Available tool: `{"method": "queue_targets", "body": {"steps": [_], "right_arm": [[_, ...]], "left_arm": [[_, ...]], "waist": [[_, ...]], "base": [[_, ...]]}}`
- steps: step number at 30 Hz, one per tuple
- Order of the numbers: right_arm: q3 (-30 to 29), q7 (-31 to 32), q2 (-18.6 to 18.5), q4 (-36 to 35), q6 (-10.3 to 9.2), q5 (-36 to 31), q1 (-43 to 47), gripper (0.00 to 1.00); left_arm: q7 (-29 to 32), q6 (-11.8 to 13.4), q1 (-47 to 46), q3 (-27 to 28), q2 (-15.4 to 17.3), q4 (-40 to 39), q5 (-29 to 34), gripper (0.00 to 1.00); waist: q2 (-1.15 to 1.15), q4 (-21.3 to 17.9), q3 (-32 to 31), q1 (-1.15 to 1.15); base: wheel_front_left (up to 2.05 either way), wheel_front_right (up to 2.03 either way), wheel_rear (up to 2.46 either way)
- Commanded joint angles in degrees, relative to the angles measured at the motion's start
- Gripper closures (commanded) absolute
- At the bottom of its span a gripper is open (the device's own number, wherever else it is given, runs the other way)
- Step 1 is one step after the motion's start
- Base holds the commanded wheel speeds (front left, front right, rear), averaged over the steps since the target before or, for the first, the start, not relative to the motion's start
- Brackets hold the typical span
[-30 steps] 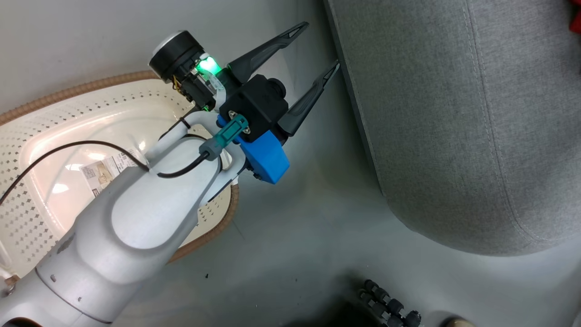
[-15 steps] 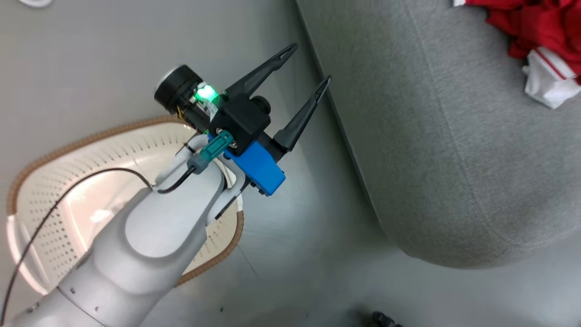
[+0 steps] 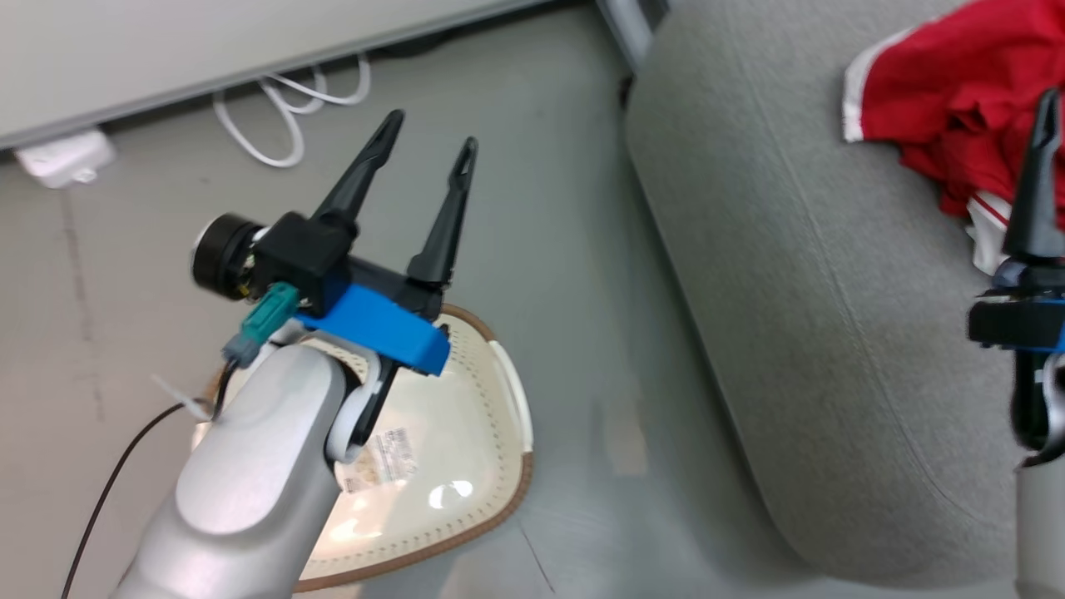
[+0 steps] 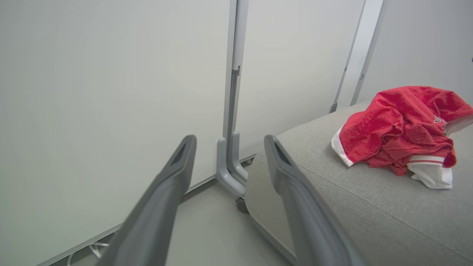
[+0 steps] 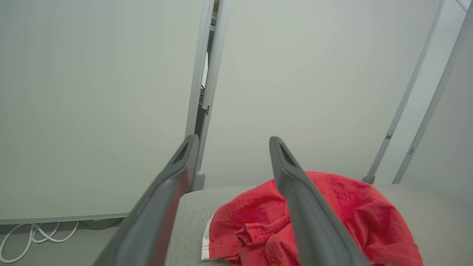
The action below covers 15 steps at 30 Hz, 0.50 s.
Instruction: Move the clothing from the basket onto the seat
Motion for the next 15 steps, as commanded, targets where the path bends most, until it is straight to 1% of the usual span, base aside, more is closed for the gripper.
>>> {"method": "queue_targets", "body": {"steps": [1,6,10,15], "right_arm": [[1.04,-0.04,0.06,-0.25,-0.06,0.33,1.39,0.0],[6.07,-0.04,1.03,0.12,-0.06,0.87,3.4,0.0],[9.51,-0.04,1.89,0.92,-0.06,1.38,5.49,0.0],[11.32,-0.04,3.21,2.09,-0.06,2.59,8.57,0.0]], "left_arm": [[-0.15,0.22,1.9,1.45,-0.2,-0.49,0.46,0.0],[-0.16,0.65,7.7,7.86,-0.73,-2.02,2.29,0.0],[-0.16,0.31,12.27,12.23,-1.48,-2.88,3.86,0.0],[-0.16,-0.49,18.01,16.96,-2.65,-3.97,5.99,0.0]], "waist": [[0.0,4.73,-4.55,0.01],[0.0,8.73,-8.38,0.01],[0.0,11.13,-10.8,0.01],[0.0,13.29,-13.41,0.01]], "base": [[0.0,0.0,0.0],[0.0,0.0,0.0],[0.0,0.0,0.0],[0.0,0.0,0.0]]}}
